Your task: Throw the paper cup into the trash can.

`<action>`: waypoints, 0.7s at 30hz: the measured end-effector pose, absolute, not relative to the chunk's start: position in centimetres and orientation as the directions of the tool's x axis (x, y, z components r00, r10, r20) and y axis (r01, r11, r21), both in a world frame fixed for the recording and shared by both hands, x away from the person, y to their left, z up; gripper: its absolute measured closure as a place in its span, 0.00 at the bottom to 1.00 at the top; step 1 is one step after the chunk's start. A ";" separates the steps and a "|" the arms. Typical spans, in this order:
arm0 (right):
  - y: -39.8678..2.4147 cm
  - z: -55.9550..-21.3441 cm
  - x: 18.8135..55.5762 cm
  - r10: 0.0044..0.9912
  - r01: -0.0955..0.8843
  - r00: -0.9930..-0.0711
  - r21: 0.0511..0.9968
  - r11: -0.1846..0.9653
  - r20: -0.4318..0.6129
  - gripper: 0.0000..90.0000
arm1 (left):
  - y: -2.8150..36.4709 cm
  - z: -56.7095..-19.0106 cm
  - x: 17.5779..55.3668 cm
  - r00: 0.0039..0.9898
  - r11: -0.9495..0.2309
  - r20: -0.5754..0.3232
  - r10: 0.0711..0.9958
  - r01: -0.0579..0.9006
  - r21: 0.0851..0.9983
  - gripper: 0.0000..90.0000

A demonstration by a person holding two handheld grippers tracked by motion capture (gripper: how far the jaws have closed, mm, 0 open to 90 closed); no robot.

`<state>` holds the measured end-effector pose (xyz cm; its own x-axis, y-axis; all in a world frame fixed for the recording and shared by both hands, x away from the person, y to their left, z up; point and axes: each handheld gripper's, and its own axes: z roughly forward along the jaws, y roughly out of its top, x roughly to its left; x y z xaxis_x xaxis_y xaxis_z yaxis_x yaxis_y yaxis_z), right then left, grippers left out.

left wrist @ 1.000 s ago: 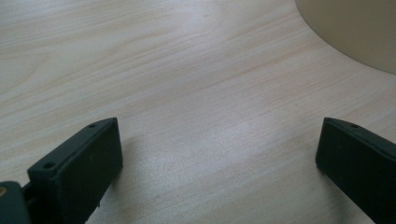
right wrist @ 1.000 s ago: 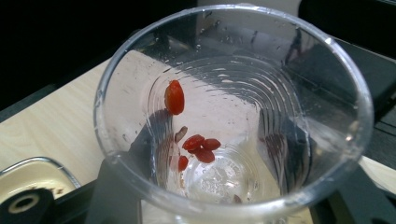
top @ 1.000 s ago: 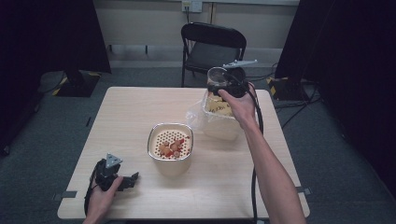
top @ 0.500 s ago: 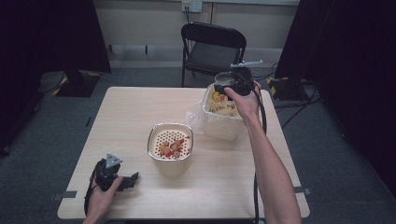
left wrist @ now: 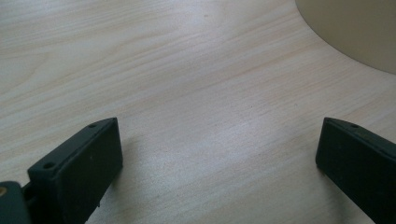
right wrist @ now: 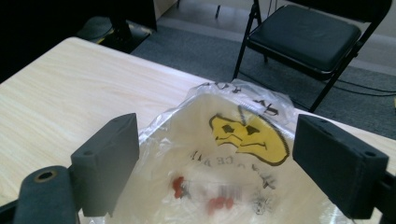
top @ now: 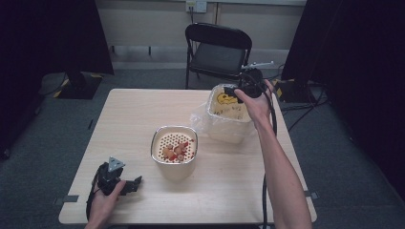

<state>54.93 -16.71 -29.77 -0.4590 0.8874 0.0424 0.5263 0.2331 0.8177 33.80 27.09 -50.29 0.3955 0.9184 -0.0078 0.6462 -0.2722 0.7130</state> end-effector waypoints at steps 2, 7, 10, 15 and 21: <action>-16.8 -29.7 54.8 0.883 0.523 -0.466 0.822 0.227 0.053 0.16 | 27.1 -50.3 33.8 0.394 -0.269 -0.010 0.919 0.645 0.715 0.00; -17.1 -30.0 53.8 0.879 0.520 -0.473 0.824 0.225 0.059 0.16 | 27.1 -50.3 33.8 0.395 -0.273 -0.007 0.919 0.646 0.713 0.00; -17.2 -30.2 52.8 0.871 0.506 -0.490 0.828 0.243 0.044 0.16 | 27.1 -50.3 33.8 0.397 -0.274 -0.006 0.918 0.646 0.713 0.00; -17.5 -30.2 50.6 0.866 0.477 -0.500 0.844 0.246 0.030 0.16 | 27.1 -50.3 33.8 0.397 -0.275 -0.005 0.918 0.645 0.713 0.00; -18.1 -31.1 47.8 0.859 0.469 -0.512 0.845 0.258 0.022 0.16 | 27.1 -50.3 33.8 0.396 -0.273 -0.008 0.918 0.646 0.713 0.00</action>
